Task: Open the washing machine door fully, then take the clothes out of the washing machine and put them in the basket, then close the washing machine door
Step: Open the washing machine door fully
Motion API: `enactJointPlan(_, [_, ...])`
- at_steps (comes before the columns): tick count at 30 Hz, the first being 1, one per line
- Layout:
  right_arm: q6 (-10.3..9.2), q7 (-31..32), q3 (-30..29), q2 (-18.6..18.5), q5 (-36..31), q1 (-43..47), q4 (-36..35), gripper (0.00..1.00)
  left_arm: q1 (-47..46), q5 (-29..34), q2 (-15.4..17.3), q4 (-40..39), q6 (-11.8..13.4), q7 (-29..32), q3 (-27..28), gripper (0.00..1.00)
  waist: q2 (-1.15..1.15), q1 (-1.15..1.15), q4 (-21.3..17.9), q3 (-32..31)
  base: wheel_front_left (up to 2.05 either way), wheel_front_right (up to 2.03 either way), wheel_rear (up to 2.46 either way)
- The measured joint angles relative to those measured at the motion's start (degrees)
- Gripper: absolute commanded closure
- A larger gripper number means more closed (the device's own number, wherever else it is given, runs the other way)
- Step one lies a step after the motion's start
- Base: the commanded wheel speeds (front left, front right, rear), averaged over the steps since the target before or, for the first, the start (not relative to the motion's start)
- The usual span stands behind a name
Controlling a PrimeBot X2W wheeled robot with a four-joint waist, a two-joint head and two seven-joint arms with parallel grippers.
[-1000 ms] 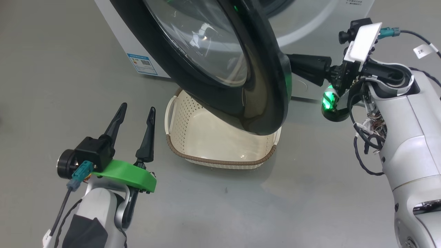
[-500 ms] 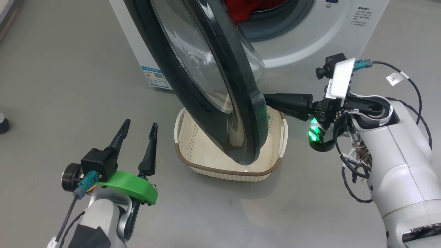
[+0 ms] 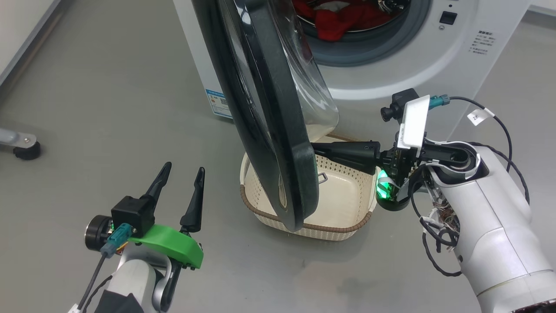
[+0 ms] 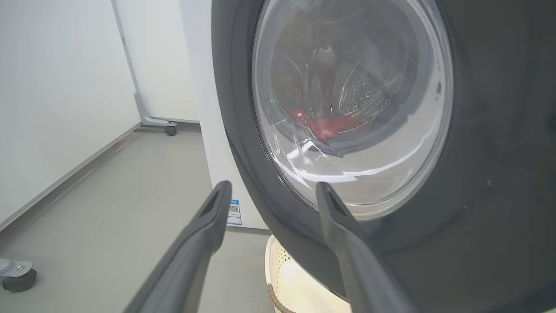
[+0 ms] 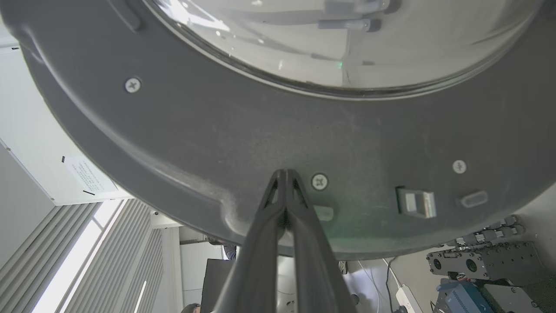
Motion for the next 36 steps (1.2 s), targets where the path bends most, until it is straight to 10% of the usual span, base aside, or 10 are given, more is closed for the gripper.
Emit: enactJointPlan(36, [0.01,-11.2,10.05,0.22,5.97,3.27,-4.38,1.0,1.26,-0.99,0.1,1.03,0.89,0.0,-0.65,0.0,0.0,0.0,7.65,-1.68,0.0,0.0,0.0])
